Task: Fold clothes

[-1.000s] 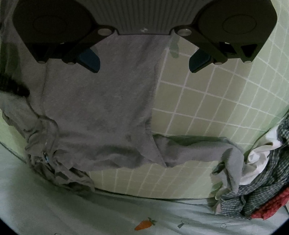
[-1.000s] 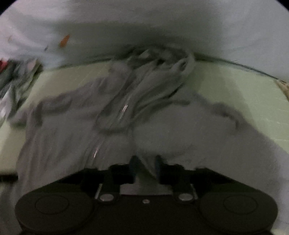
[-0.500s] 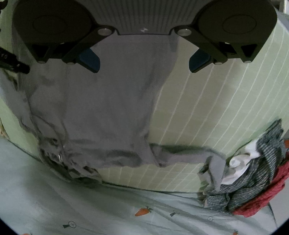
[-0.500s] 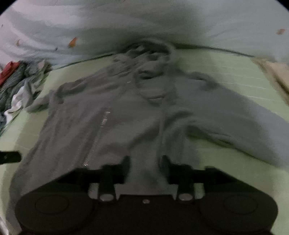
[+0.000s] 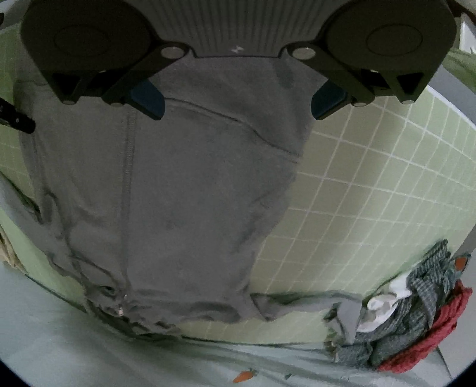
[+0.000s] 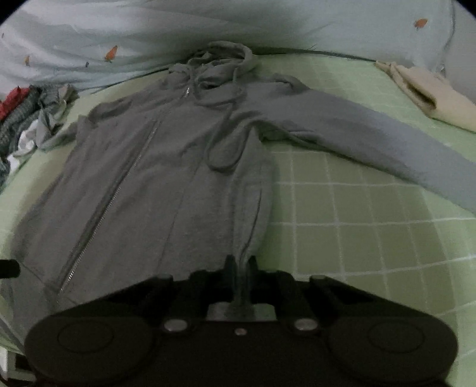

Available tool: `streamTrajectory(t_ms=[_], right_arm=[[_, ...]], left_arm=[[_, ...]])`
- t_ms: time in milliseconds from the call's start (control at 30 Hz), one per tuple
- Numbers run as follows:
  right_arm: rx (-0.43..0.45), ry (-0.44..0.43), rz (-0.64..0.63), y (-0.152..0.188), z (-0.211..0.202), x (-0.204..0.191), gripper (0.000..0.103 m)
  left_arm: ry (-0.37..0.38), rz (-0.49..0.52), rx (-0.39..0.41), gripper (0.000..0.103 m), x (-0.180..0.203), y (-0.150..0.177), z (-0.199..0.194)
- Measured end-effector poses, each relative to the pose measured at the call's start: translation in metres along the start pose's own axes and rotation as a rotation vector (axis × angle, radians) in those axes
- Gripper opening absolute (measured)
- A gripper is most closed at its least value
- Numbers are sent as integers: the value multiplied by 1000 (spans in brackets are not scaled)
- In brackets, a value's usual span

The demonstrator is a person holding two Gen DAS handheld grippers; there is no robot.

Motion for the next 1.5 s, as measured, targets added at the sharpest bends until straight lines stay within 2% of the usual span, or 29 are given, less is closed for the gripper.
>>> streamTrajectory(t_ms=[100, 167, 267, 367, 400, 500, 633, 733, 933, 1100, 1267, 1500], right_arm=[[-14, 37, 30, 3, -2, 8, 7], [-11, 63, 6, 3, -4, 8, 8], [-7, 109, -14, -1, -9, 2, 16], [20, 167, -33, -8, -18, -9, 36], [32, 178, -24, -10, -20, -12, 49], [54, 201, -6, -19, -25, -26, 54], [56, 199, 14, -25, -27, -61, 73], [48, 178, 15, -30, -23, -96, 83], [28, 165, 13, -36, -9, -161, 92], [17, 217, 95, -34, 5, -189, 96], [7, 292, 213, -27, 16, -195, 96], [-23, 422, 372, -33, 30, -167, 100]], left_arm=[[9, 6, 14, 103, 1, 2, -5], [14, 4, 12, 103, -1, 4, -5], [23, -3, 10, 103, -7, 4, -6], [32, 1, 24, 103, -16, -1, -9], [36, 4, 30, 103, -21, -3, -10], [45, 13, 44, 103, -39, -12, -14], [44, 2, 82, 103, -78, -33, -24], [37, -21, 110, 103, -109, -49, -29], [39, -45, 146, 103, -170, -79, -30], [63, -32, 156, 103, -216, -107, -24], [75, -39, 145, 103, -252, -140, -5], [131, -29, 143, 103, -264, -201, 37]])
Point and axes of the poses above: each gripper's, at about its wrist camera, not at the fingertips, and z roughly the way its jaws point, x to its right, y to its underside, the point moved 5 cm from there along z, roughly the way its jaws point, and after that the axes turned 11 degrees about y, right-handed, at the moved point
